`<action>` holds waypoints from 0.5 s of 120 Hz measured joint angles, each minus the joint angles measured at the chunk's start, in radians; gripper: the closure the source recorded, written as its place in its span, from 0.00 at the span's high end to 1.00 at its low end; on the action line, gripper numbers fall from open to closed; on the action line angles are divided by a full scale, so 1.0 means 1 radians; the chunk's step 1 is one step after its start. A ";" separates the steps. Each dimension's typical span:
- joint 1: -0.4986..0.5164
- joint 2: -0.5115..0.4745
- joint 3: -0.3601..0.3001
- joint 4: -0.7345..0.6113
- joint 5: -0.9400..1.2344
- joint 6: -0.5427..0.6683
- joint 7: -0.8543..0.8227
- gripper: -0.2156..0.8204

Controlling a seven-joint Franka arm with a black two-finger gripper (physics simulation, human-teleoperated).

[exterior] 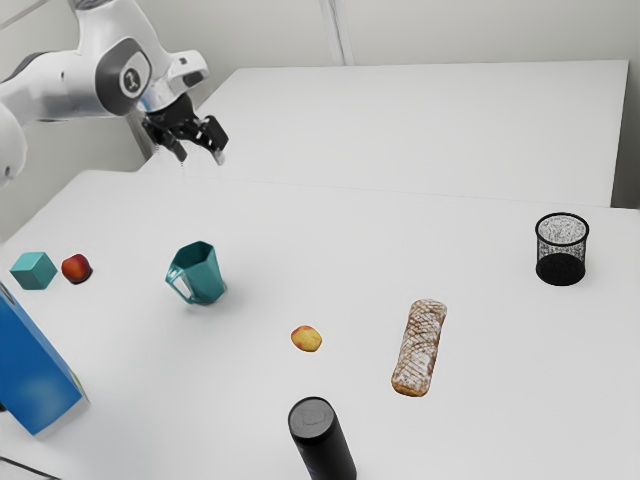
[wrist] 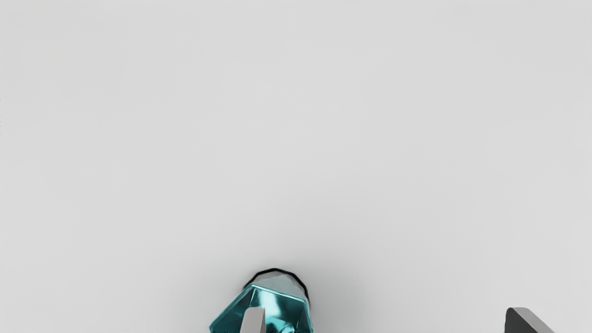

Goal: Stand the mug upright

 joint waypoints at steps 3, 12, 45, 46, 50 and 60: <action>-0.002 0.002 -0.001 0.024 -0.001 -0.032 -0.002 0.76; -0.004 0.005 -0.002 0.089 -0.002 -0.123 -0.006 0.77; 0.001 0.005 -0.012 0.130 -0.029 -0.292 -0.019 0.79; 0.001 0.005 -0.012 0.131 -0.029 -0.294 -0.019 0.79; 0.001 0.005 -0.011 0.130 -0.032 -0.303 -0.020 0.79; 0.001 0.005 -0.011 0.130 -0.035 -0.319 -0.022 0.79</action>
